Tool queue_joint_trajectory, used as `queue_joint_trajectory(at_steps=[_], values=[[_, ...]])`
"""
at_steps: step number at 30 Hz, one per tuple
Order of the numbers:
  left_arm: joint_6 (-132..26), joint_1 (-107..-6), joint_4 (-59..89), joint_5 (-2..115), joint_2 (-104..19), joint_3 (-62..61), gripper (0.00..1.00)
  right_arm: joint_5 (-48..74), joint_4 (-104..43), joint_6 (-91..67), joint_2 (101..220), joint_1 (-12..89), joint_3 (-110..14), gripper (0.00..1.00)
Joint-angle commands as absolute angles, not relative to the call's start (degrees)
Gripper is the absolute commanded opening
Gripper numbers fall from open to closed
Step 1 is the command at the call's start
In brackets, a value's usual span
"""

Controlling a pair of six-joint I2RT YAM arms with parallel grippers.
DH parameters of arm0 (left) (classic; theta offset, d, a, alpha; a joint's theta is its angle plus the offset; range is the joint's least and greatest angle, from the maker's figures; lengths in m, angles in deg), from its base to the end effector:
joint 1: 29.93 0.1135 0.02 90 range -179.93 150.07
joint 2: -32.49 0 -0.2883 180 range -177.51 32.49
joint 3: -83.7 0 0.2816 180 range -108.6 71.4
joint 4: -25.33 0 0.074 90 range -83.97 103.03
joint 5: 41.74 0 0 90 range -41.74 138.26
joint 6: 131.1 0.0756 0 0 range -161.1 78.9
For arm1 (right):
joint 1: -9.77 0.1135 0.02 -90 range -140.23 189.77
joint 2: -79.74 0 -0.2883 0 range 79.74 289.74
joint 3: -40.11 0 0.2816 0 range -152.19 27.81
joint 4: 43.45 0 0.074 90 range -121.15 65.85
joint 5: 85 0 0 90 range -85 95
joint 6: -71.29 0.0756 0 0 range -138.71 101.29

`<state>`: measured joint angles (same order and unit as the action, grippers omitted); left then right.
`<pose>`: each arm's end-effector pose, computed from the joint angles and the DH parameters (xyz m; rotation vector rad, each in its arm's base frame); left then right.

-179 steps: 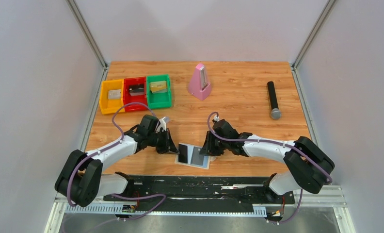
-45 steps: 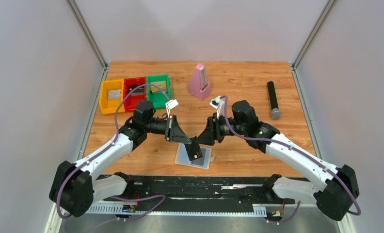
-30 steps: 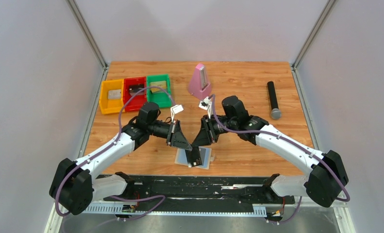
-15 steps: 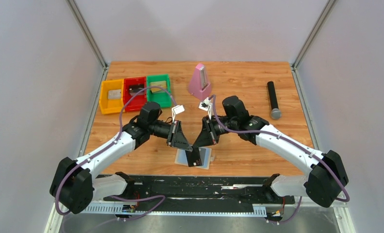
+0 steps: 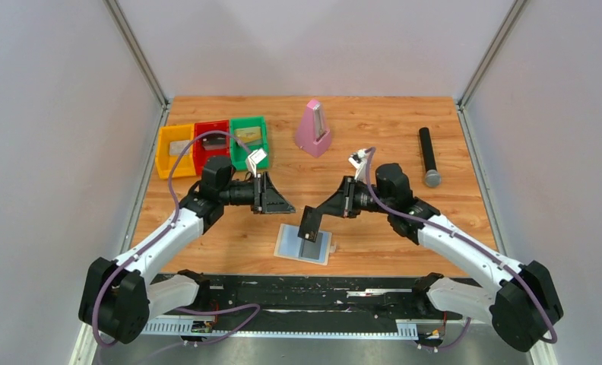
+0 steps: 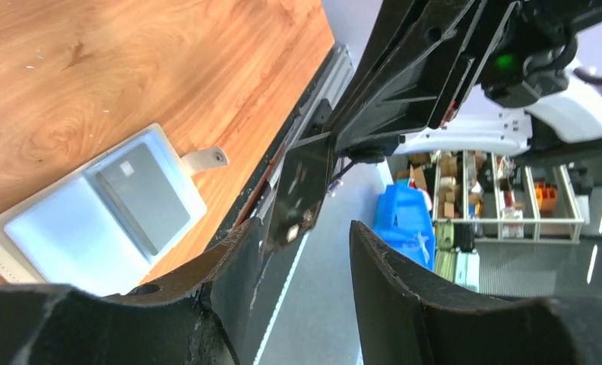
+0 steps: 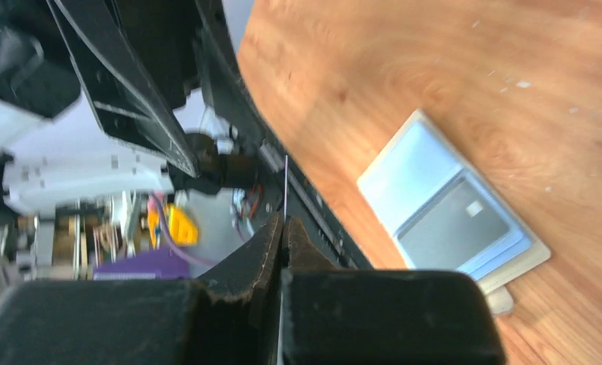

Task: Take the credit cards out of the card holder
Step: Place the credit card in the storage box.

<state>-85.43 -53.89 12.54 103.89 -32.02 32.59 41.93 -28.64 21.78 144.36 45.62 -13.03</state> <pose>0.2256 -0.1685 0.2570 0.3134 2.2304 -1.6820 0.2108 0.2084 0.2584 -0.3703 2.2365 1.4350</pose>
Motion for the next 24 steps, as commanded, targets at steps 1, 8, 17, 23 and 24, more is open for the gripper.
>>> queue_joint_trajectory(at_steps=[1, 8, 17, 23, 24], values=[[-92.67, -52.89, 22.26, 101.86, -29.45, 35.27, 0.56, 25.77, -44.29, 38.14, 138.30, 45.01, -7.50, 0.00], [-102.72, -52.92, 39.18, 96.27, -28.62, 41.79, 0.60, 7.56, -55.07, 52.66, 133.97, 47.70, 2.45, 0.00], [-110.10, -55.49, 52.06, 89.81, -32.14, 45.97, 0.63, -7.08, -59.03, 61.15, 133.84, 52.02, 5.14, 0.00], [-112.91, -57.55, 57.41, 88.30, -35.59, 45.65, 0.63, -12.57, -60.65, 63.24, 135.65, 55.52, 4.76, 0.00], [-113.89, -57.67, 58.16, 88.18, -36.34, 45.69, 0.62, -13.19, -60.60, 63.54, 135.98, 55.95, 4.64, 0.00]])
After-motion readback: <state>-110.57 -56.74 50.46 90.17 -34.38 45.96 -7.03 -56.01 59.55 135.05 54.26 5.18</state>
